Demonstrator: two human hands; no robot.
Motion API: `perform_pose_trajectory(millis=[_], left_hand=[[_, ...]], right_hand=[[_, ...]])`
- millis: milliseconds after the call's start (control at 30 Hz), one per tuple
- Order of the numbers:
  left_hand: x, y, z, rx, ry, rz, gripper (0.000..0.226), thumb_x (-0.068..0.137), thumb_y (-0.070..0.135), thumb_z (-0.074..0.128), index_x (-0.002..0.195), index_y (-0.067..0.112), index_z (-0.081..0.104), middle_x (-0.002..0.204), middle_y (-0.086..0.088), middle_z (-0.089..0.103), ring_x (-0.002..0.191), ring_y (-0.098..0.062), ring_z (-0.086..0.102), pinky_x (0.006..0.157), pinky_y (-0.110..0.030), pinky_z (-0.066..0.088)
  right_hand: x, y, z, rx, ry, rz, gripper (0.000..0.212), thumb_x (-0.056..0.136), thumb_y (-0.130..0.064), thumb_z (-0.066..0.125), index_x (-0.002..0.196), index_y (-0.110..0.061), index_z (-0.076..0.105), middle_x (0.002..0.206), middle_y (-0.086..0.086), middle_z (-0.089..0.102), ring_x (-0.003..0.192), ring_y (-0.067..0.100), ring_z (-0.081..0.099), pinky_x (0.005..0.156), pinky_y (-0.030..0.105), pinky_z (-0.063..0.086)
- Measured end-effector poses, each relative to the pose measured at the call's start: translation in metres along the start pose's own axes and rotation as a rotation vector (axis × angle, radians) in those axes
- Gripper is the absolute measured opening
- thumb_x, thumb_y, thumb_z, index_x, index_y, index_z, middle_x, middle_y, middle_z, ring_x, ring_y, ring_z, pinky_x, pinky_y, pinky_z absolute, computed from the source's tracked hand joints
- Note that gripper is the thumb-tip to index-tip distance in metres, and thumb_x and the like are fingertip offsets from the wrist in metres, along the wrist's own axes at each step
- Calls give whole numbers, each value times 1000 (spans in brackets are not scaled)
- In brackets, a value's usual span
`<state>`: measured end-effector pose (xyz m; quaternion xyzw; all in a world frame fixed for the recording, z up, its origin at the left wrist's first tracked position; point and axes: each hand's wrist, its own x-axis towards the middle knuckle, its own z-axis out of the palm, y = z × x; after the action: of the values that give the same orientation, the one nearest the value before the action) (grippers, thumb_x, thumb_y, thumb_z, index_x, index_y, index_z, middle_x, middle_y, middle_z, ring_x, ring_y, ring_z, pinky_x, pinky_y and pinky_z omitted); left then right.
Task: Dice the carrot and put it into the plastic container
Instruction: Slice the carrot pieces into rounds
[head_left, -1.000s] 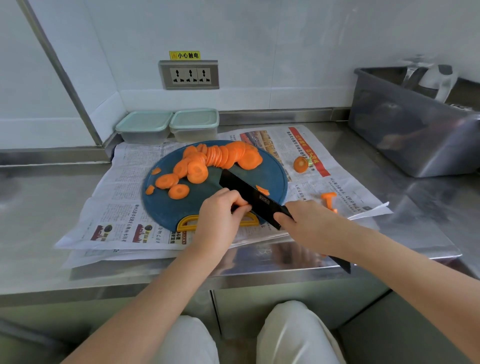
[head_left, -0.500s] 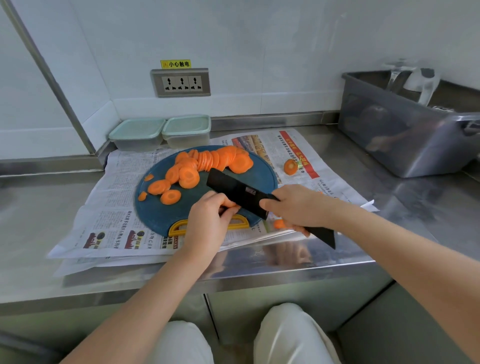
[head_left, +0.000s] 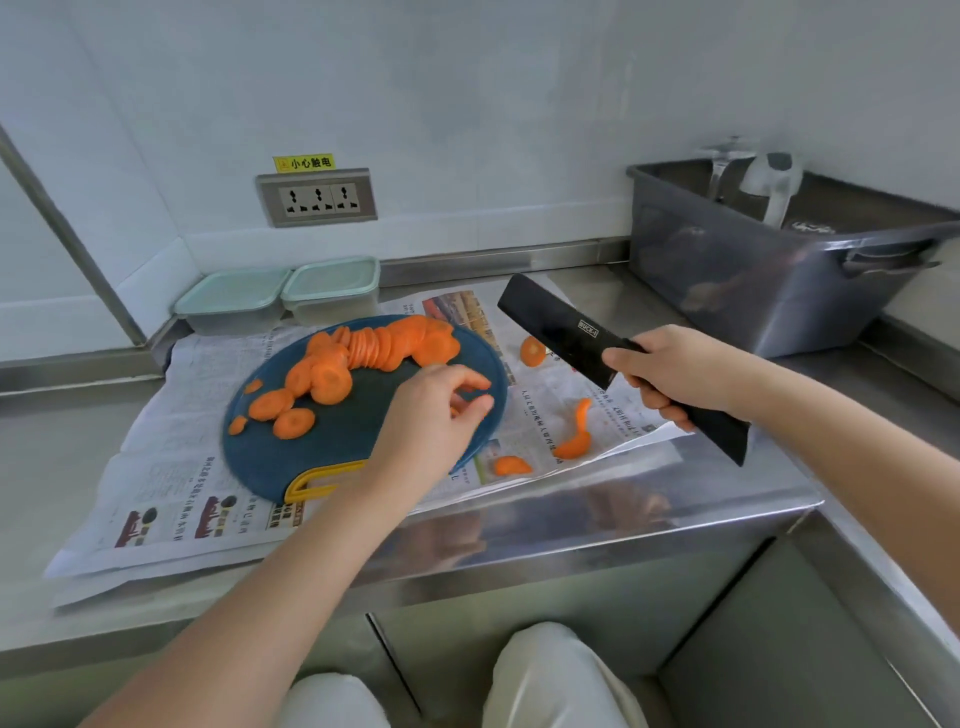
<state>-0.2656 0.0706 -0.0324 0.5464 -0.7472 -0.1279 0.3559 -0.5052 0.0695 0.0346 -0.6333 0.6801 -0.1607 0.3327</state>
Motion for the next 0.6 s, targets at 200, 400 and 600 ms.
perform_pose_trajectory(millis=[200,400,600], left_hand=[[35,47,66,35,-298,-78,41,85,45,66,112,13,65,104,-2,66,94,-16,61,80,-28,48],[59,53,86,128,-402,-125,16,87,24,67,87,8,72,83,-9,71,76,-20,66,69,-32,53],[65,45,76,128,-428,-79,20,82,23,73,84,3,74,80,-11,71,75,-21,65,66,-32,51]], right_hand=[[-10,17,-8,75,46,2,40,99,-32,45,66,-9,43,44,1,41,36,18,37,42,27,39],[-14,31,-14,59,78,-1,44,100,-34,43,65,-8,44,42,5,45,41,23,40,41,22,39],[-12,38,-12,122,66,3,40,100,-30,44,66,-8,43,41,0,40,34,17,37,42,28,40]])
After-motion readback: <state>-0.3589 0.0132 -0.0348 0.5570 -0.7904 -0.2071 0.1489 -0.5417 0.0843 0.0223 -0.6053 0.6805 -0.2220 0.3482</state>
